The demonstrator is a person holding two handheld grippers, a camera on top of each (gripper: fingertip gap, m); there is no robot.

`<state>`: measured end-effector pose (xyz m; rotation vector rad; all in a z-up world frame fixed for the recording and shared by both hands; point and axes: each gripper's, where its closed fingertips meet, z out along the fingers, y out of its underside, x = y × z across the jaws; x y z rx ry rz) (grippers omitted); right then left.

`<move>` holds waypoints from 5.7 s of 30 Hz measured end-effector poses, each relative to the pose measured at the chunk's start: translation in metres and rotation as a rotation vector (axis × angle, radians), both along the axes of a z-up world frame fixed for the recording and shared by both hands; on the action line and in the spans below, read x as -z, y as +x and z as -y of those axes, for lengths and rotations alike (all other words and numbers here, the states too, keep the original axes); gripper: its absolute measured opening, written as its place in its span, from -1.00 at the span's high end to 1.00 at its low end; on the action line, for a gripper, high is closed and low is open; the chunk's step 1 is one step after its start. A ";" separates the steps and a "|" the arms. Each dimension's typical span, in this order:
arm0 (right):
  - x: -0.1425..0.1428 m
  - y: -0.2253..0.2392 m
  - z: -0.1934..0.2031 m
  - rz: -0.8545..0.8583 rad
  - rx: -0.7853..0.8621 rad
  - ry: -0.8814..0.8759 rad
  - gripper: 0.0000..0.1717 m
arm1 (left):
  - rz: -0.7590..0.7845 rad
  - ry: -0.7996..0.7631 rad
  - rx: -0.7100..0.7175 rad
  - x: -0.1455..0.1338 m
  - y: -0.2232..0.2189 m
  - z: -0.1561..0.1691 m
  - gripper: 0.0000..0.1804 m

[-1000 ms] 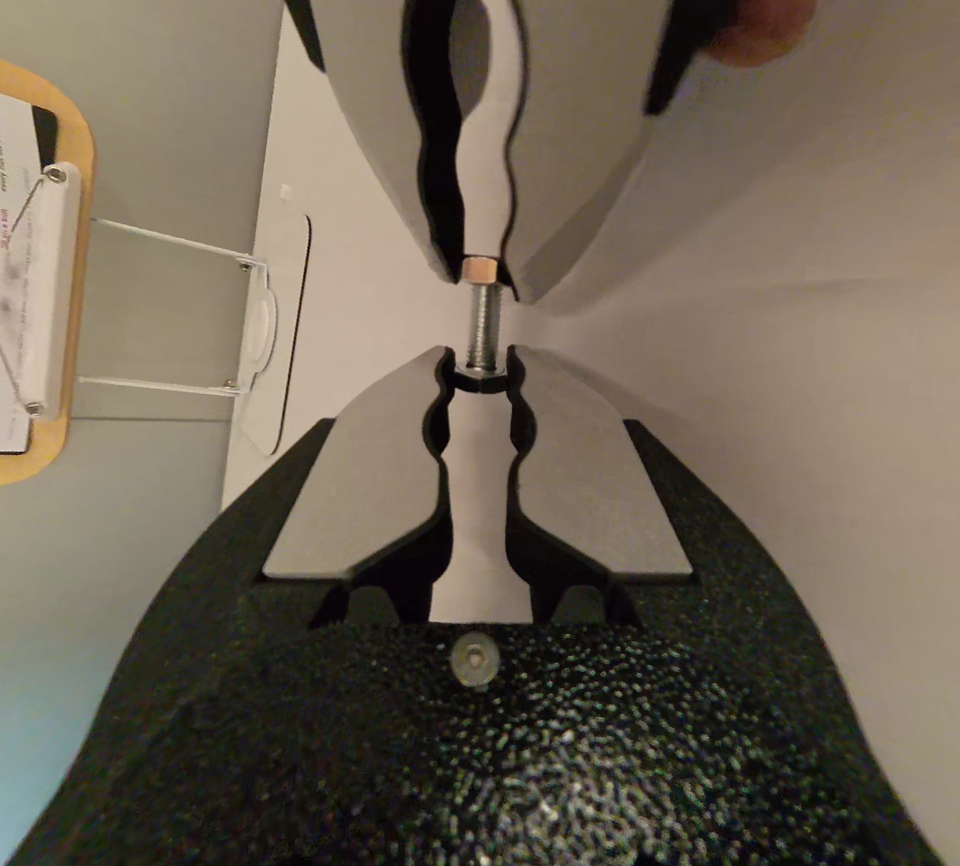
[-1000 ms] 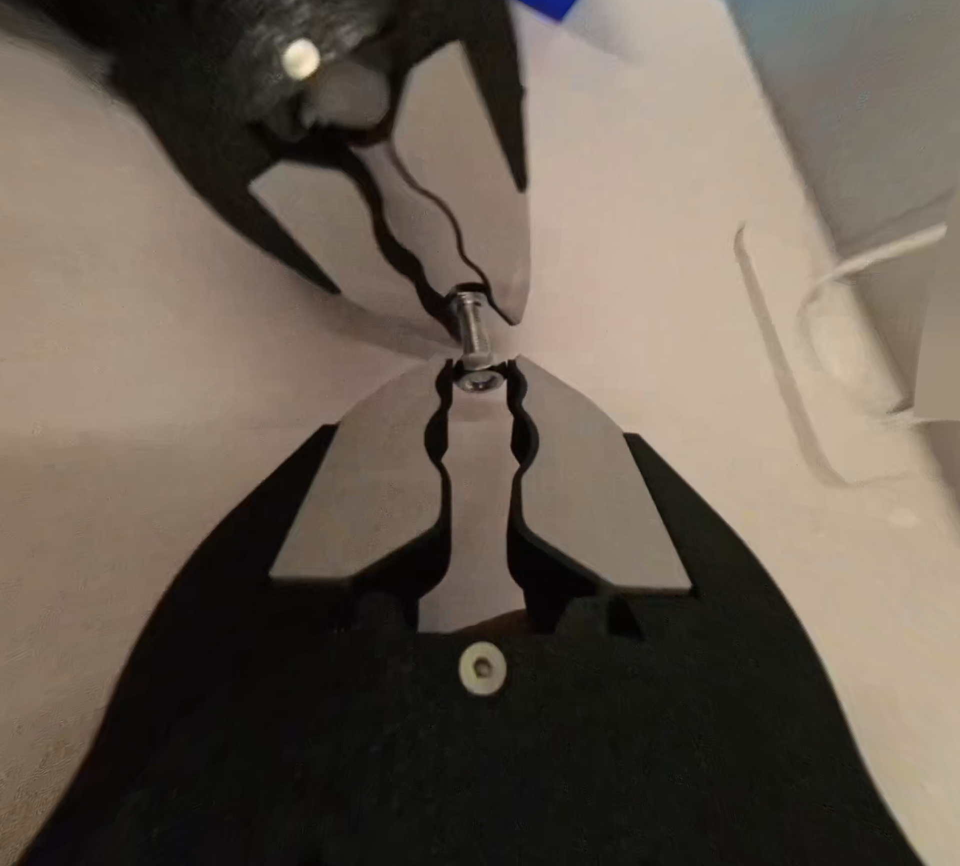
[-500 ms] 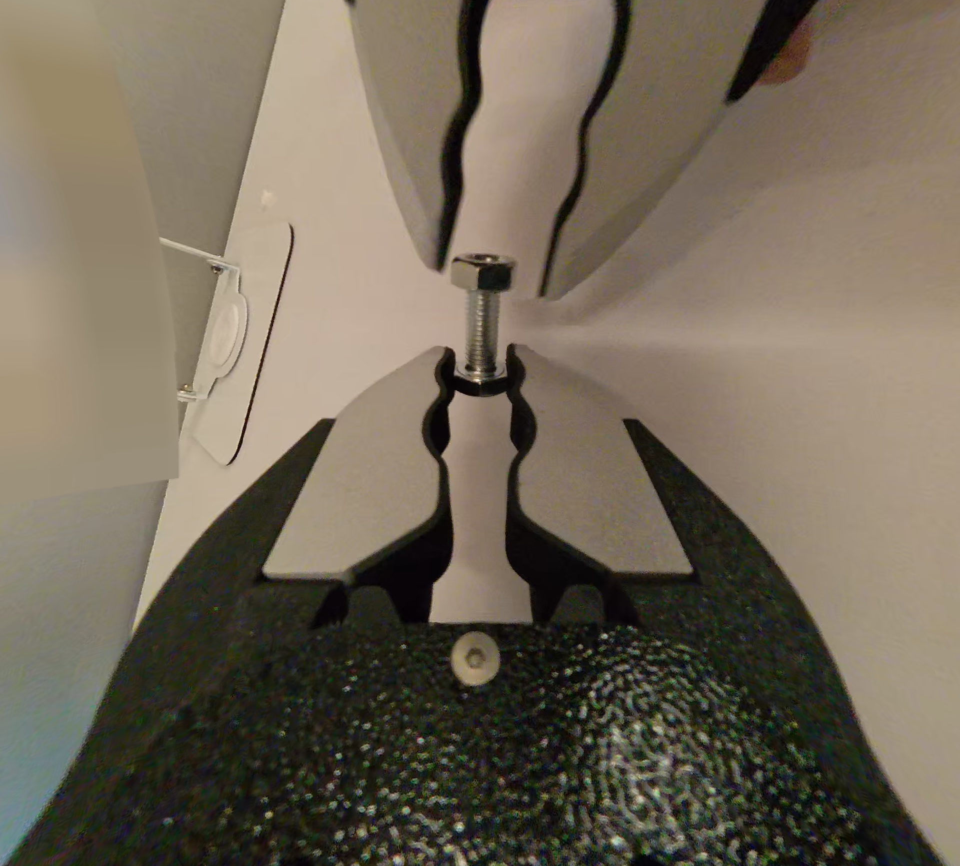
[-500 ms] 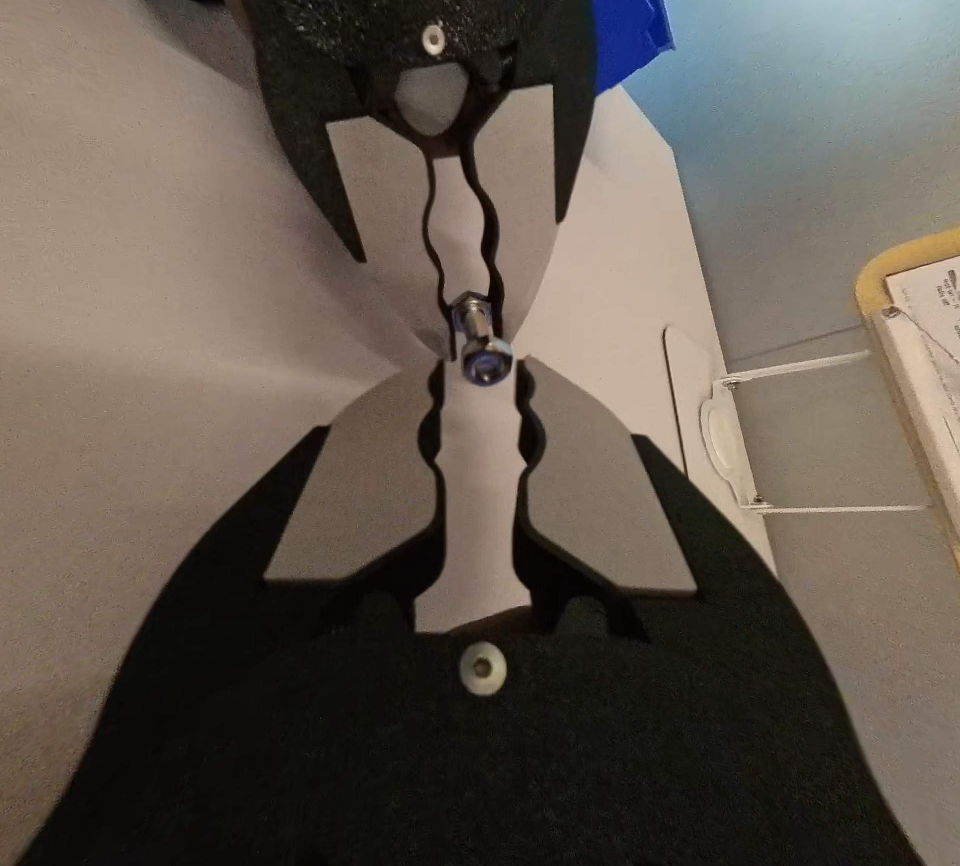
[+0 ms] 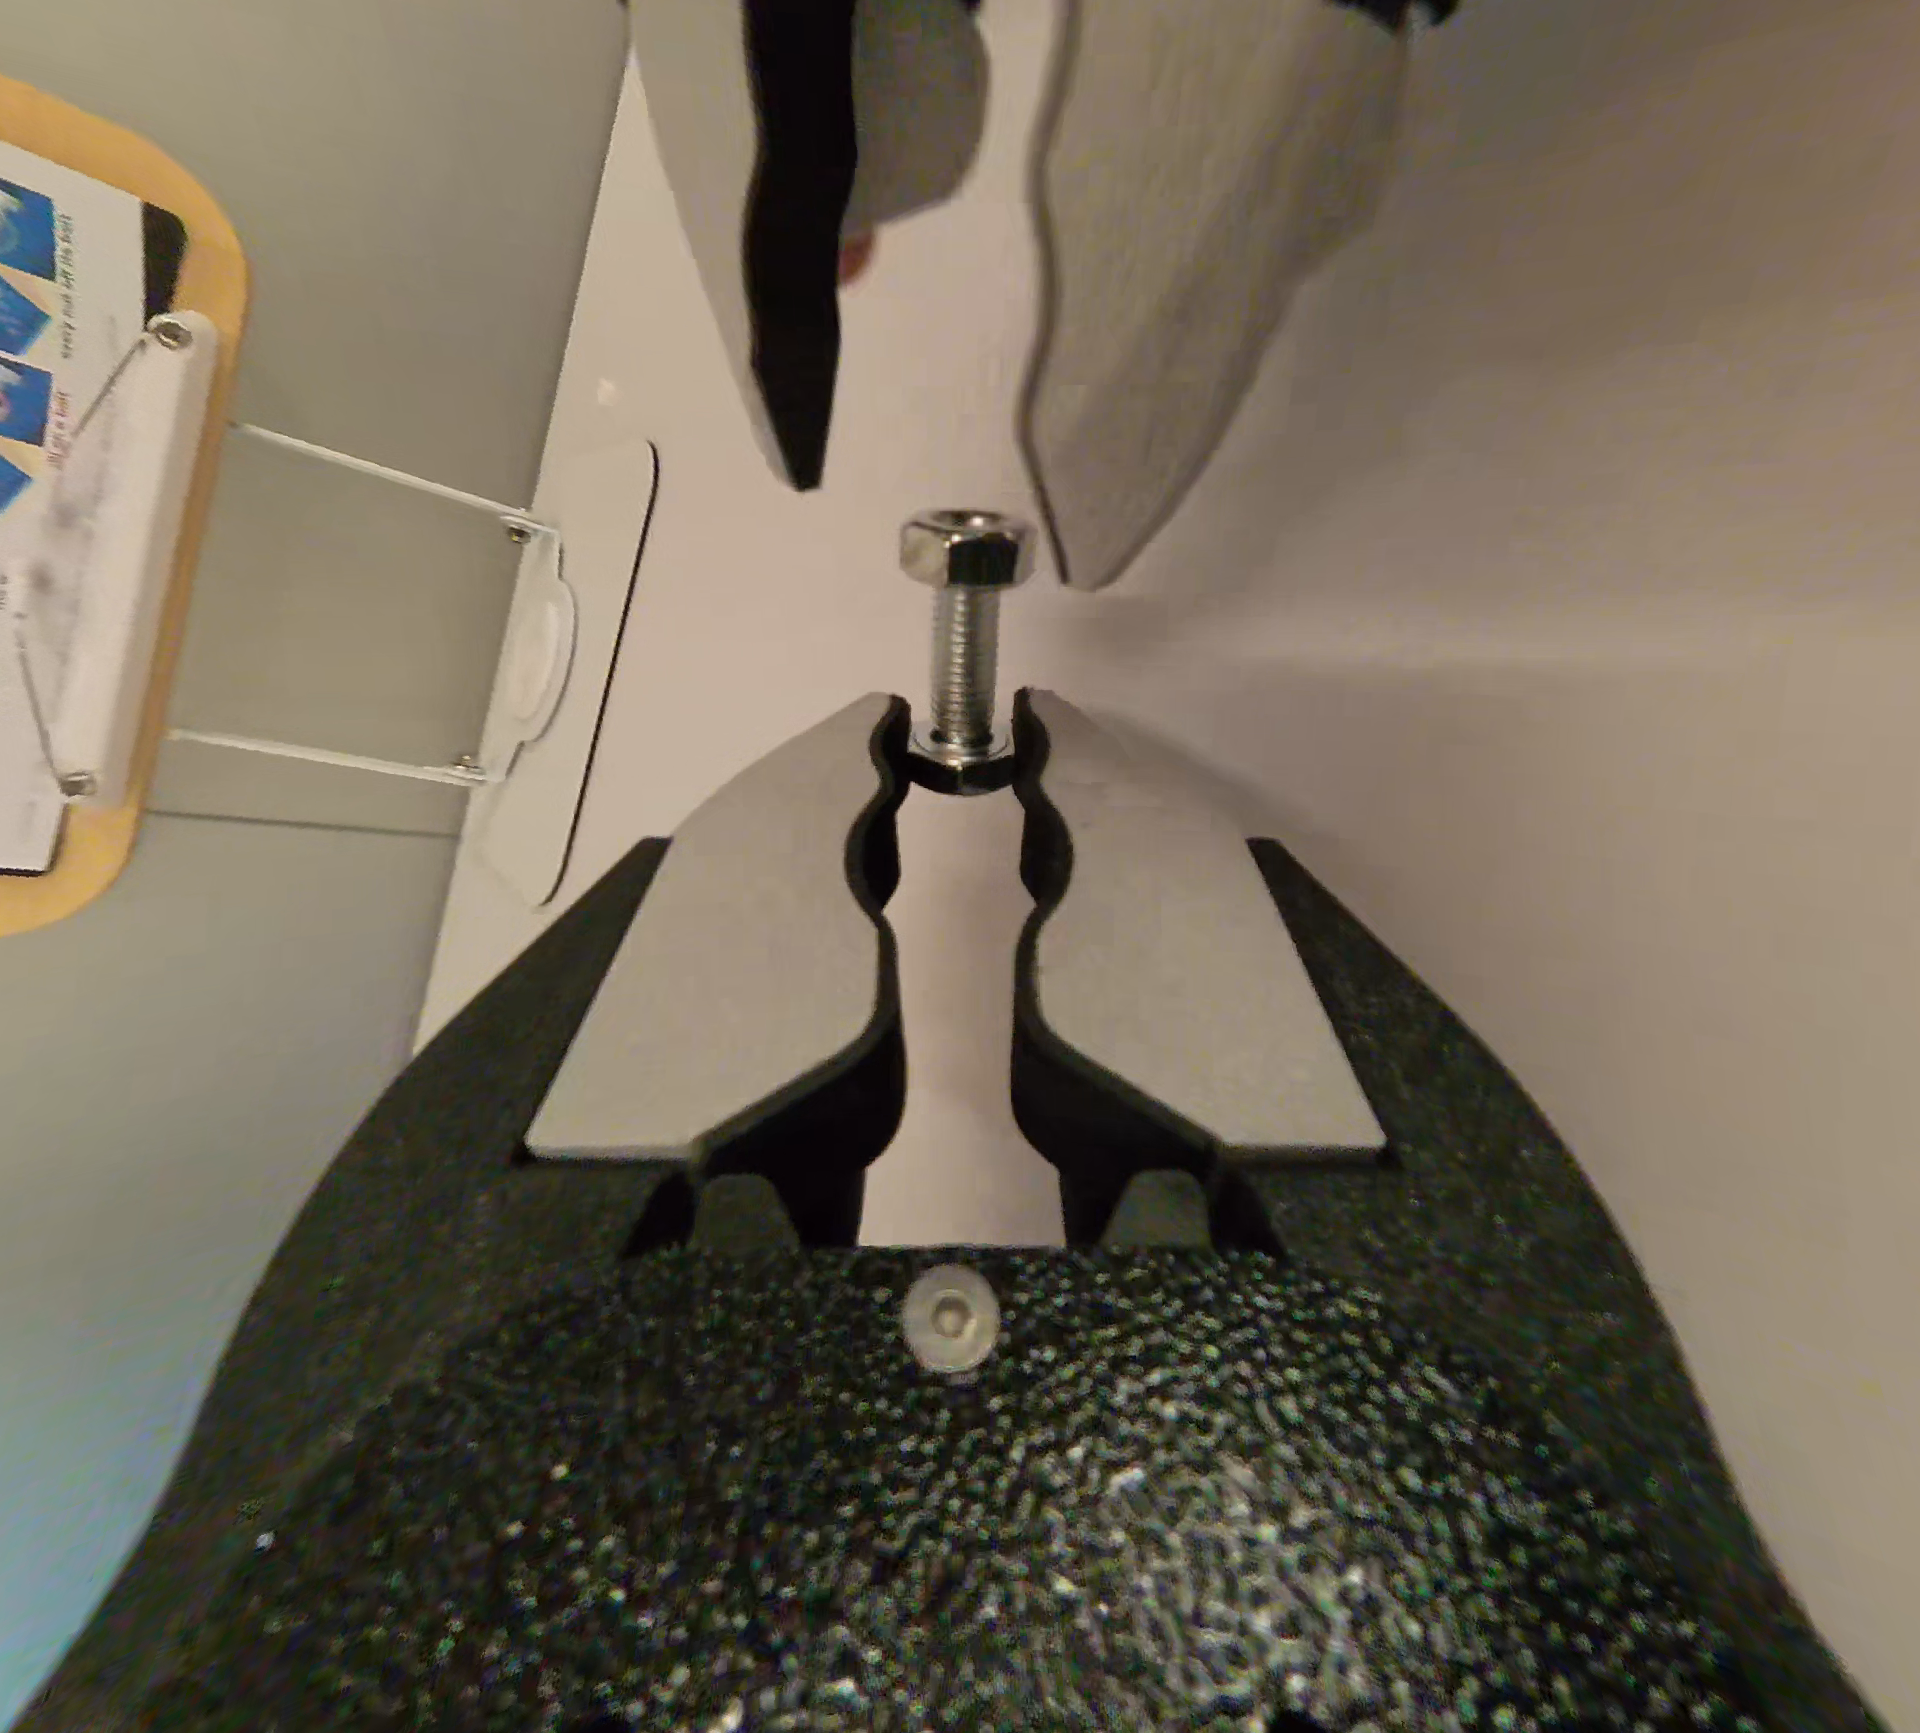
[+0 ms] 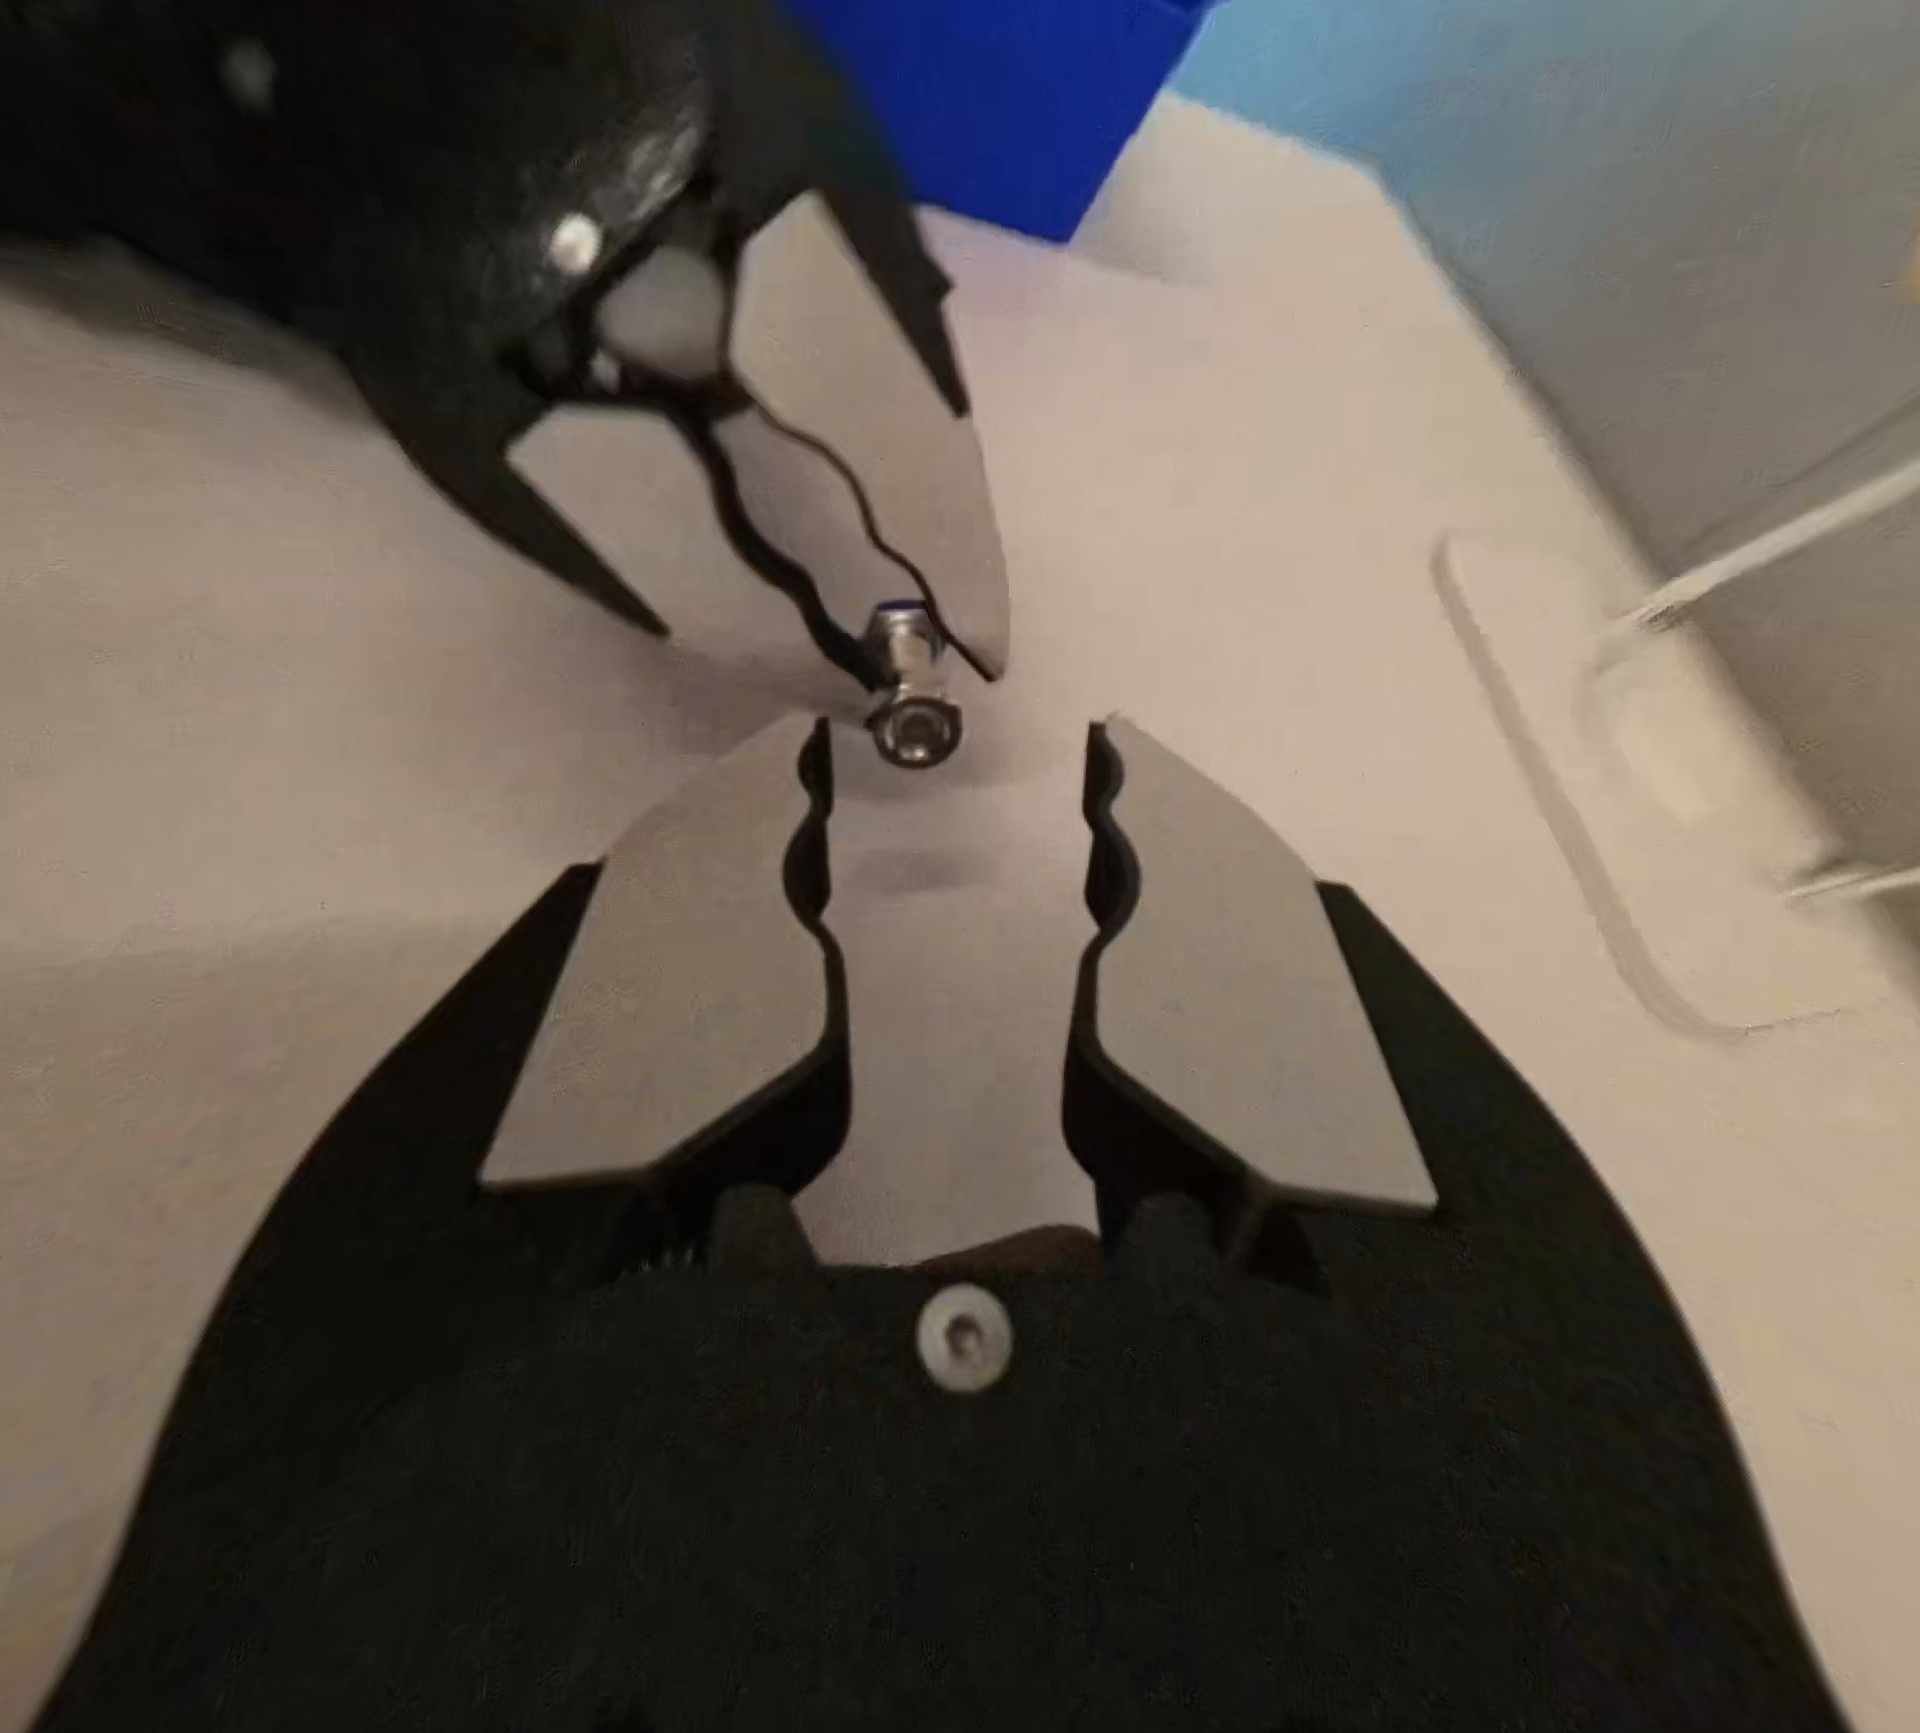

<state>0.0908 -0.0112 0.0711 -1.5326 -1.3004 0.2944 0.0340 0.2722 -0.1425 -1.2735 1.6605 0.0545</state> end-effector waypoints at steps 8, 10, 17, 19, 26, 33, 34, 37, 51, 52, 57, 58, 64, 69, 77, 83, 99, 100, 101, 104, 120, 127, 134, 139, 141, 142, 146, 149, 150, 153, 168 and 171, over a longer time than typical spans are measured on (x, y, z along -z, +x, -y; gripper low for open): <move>0.010 -0.005 0.001 0.176 0.047 0.135 0.78 | -0.043 0.024 0.013 0.005 0.001 0.003 0.80; 0.013 -0.005 0.002 -0.049 0.189 -0.292 0.78 | -0.065 0.101 -0.001 0.001 -0.001 -0.001 0.80; -0.008 0.002 0.000 -0.168 0.072 -0.291 0.48 | -0.013 0.033 -0.003 -0.003 -0.001 0.001 0.80; -0.009 0.005 0.001 0.023 0.026 0.032 0.47 | 0.001 -0.002 0.000 -0.002 -0.002 0.002 0.80; 0.008 -0.005 0.010 0.278 -0.027 0.293 0.79 | -0.052 0.000 0.024 0.007 0.001 0.006 0.80; 0.002 -0.006 0.014 -0.391 0.175 -0.767 0.77 | -0.085 0.159 0.007 -0.003 0.000 0.001 0.80; -0.004 -0.004 0.011 -0.417 0.141 -0.738 0.69 | -0.066 0.133 0.004 -0.004 0.000 0.001 0.80; -0.014 0.001 0.003 -0.273 0.074 -0.373 0.41 | -0.021 0.058 -0.012 -0.004 -0.002 0.000 0.80; 0.011 -0.009 0.009 -0.130 0.203 -0.413 0.79 | -0.085 0.119 0.003 0.001 -0.002 0.002 0.80; 0.010 -0.010 0.012 -0.247 0.221 -0.596 0.79 | -0.098 0.140 0.002 0.001 -0.003 0.001 0.80; -0.004 -0.006 0.007 -0.272 0.080 -0.471 0.44 | -0.011 0.039 -0.012 -0.004 -0.001 0.002 0.80; -0.006 -0.004 0.004 -0.190 0.067 -0.310 0.40 | 0.005 0.015 -0.012 -0.005 -0.002 0.003 0.80; -0.004 -0.005 0.009 0.244 -0.039 0.407 0.44 | -0.005 -0.045 0.018 0.002 0.000 0.009 0.80; 0.004 -0.009 0.010 0.178 0.045 0.167 0.79 | -0.039 -0.002 0.025 0.005 0.002 0.011 0.80; -0.007 -0.007 0.010 -0.242 0.093 -0.428 0.48 | -0.044 0.064 -0.001 -0.002 0.000 0.005 0.80; -0.010 -0.004 0.016 0.224 -0.063 0.389 0.33 | -0.023 -0.010 0.009 0.001 -0.002 0.007 0.80; -0.014 -0.001 0.012 -0.160 0.050 -0.247 0.43 | -0.029 0.019 -0.001 0.001 -0.002 0.006 0.80; -0.016 0.001 0.012 -0.074 0.027 -0.086 0.40 | -0.021 0.004 -0.001 0.001 -0.002 0.006 0.80; -0.015 0.002 0.013 0.016 0.003 0.062 0.40 | -0.013 -0.012 0.000 0.001 -0.002 0.007 0.80; -0.007 -0.002 0.019 0.206 -0.062 0.319 0.50 | -0.003 -0.040 0.019 0.002 0.000 0.010 0.80; -0.007 0.007 0.013 -0.036 0.069 -0.121 0.52 | -0.030 0.021 -0.001 0.000 -0.003 0.004 0.80; 0.001 -0.003 0.025 0.231 -0.047 0.231 0.79 | -0.039 -0.032 0.059 0.008 0.004 0.018 0.80; 0.005 -0.006 0.030 -0.331 0.193 -0.788 0.79 | -0.122 0.117 0.045 0.008 0.003 0.012 0.80; -0.015 0.004 0.017 -0.277 0.057 -0.473 0.49 | -0.029 0.000 0.007 0.001 -0.001 0.008 0.80; -0.013 0.012 0.013 -0.052 0.043 -0.136 0.37 | -0.008 -0.041 0.004 0.002 -0.003 0.007 0.80; -0.011 0.014 0.013 0.065 0.022 0.020 0.37 | -0.007 -0.050 0.006 0.002 -0.003 0.008 0.80; 0.000 0.005 0.023 0.315 -0.061 0.357 0.61 | -0.041 -0.062 0.048 0.009 0.002 0.016 0.80; 0.006 -0.001 0.026 0.284 -0.039 0.252 0.79 | -0.080 -0.021 0.059 0.013 0.004 0.019 0.80; 0.007 -0.001 0.025 0.239 0.003 0.137 0.79 | -0.089 0.000 0.054 0.012 0.004 0.018 0.80; 0.010 -0.003 0.029 -0.097 0.176 -0.470 0.80 | -0.113 0.077 0.040 0.008 0.002 0.013 0.80; -0.002 -0.004 0.033 0.307 -0.071 0.369 0.77 | -0.052 -0.070 0.067 0.011 0.006 0.021 0.80; 0.002 -0.001 0.029 0.161 0.067 0.011 0.78 | -0.076 -0.024 0.055 0.012 0.005 0.018 0.80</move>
